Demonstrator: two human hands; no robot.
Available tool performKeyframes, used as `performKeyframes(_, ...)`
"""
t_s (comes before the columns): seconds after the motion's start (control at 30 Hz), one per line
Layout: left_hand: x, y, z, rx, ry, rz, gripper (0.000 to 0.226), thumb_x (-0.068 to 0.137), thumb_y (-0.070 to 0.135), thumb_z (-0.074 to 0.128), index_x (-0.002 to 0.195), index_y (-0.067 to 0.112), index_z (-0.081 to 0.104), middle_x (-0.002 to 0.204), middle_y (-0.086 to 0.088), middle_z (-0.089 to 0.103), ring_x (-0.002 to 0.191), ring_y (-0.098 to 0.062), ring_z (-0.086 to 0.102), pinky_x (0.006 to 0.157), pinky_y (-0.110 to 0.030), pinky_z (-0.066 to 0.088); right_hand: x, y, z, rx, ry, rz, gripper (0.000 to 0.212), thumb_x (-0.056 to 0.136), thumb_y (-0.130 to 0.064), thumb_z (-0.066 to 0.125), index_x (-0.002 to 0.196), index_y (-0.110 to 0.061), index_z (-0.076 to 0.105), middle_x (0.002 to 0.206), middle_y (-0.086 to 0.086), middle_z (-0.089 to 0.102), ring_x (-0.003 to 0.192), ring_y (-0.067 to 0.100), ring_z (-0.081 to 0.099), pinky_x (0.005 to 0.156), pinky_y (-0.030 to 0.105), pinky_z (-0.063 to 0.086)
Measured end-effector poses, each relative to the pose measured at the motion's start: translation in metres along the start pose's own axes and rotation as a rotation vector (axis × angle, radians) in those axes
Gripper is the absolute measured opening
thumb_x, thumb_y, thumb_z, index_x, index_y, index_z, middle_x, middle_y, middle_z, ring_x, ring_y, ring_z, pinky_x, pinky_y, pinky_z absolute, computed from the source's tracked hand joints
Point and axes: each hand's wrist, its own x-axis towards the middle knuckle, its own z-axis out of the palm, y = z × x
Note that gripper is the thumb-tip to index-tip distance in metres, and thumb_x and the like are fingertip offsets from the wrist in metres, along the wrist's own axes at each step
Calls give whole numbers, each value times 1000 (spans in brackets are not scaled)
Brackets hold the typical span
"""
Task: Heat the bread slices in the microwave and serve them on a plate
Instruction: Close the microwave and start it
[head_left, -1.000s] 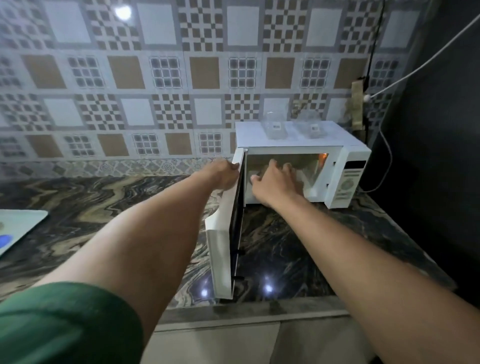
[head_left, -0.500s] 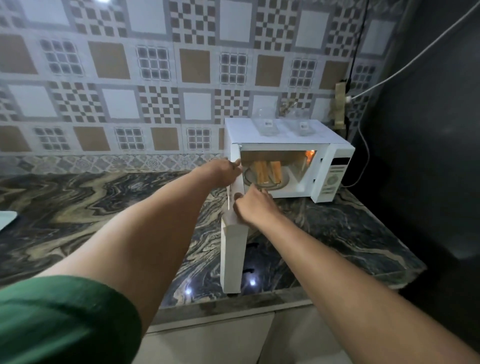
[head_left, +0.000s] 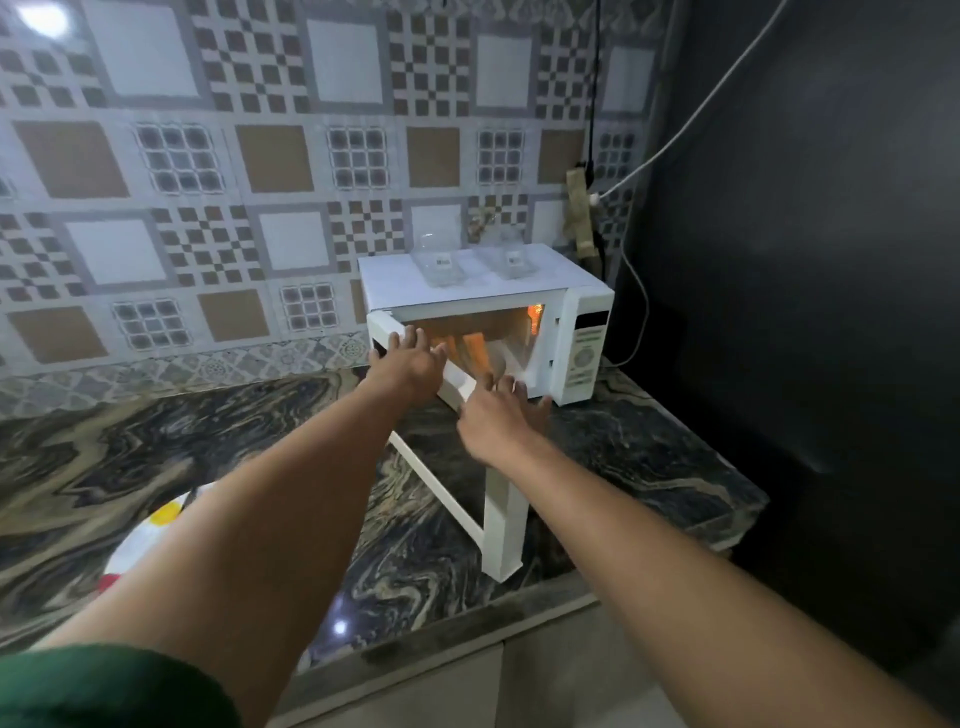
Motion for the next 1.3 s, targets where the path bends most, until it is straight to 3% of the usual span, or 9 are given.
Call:
performKeyframes(0.13, 18, 10, 20, -99, 40, -24, 64, 107, 48, 10, 161, 15, 6, 169, -6, -7, 154, -29, -11, 122, -58, -5, 27, 38, -7, -136, 51, -103, 76, 97, -31, 44, 158, -10, 5, 164, 18, 10, 151, 37, 5, 117, 66, 4)
performKeyframes(0.33, 44, 43, 31, -42, 152, -58, 64, 107, 43, 13, 160, 7, 7, 168, -11, -4, 154, -31, -14, 121, -59, -5, 80, 95, -25, -198, 128, -245, 73, 100, -34, 42, 159, -16, 3, 165, 17, 5, 153, 35, -1, 118, 65, -1)
performKeyframes(0.5, 84, 72, 41, 96, 305, 14, 53, 108, 25, 19, 157, 3, 17, 167, -15, 11, 155, -33, -5, 124, -54, 4, 123, 124, -28, -153, 248, -395, 76, 89, -12, 52, 156, -13, 16, 162, 15, 16, 151, 32, 9, 122, 55, 4)
performKeyframes(0.63, 110, 73, 62, 61, 353, -10, 66, 104, 44, 6, 160, 8, 11, 168, -9, 5, 152, -24, -14, 125, -49, -2, 156, 139, -26, -132, 279, -427, 75, 88, -12, 53, 155, -5, 19, 162, 17, 18, 152, 32, 8, 122, 53, -2)
performKeyframes(0.77, 128, 77, 71, 104, 398, -40, 92, 82, 63, -25, 153, 8, -9, 162, -4, -13, 149, -22, -23, 122, -45, -13, 195, 156, -27, -103, 257, -453, 69, 100, -24, 38, 158, -4, 6, 166, 17, 1, 153, 27, -7, 121, 46, -13)
performKeyframes(0.9, 140, 84, 72, 111, 404, -91, 103, 74, 74, -34, 153, 12, -13, 161, -4, -21, 148, -22, -29, 109, -34, -37, 231, 165, -26, -142, 245, -499, 64, 107, -38, 19, 157, -6, -6, 164, 14, -14, 151, 25, -21, 120, 47, -17)
performKeyframes(1.1, 158, 89, 76, 158, 425, -182, 96, 86, 75, -17, 156, 9, -9, 164, -6, -15, 150, -23, -26, 121, -48, -20, 274, 169, -20, -253, 261, -554, 68, 107, -43, 15, 156, -5, -13, 163, 15, -19, 147, 24, -30, 118, 52, -19)
performKeyframes(1.3, 166, 96, 72, 234, 392, -273, 94, 88, 76, -11, 154, 9, -18, 163, -10, -21, 149, -25, -28, 121, -55, -16, 297, 166, -18, -372, 330, -591, 71, 104, -50, 14, 157, -7, -8, 164, 13, -16, 149, 28, -25, 113, 65, -16)
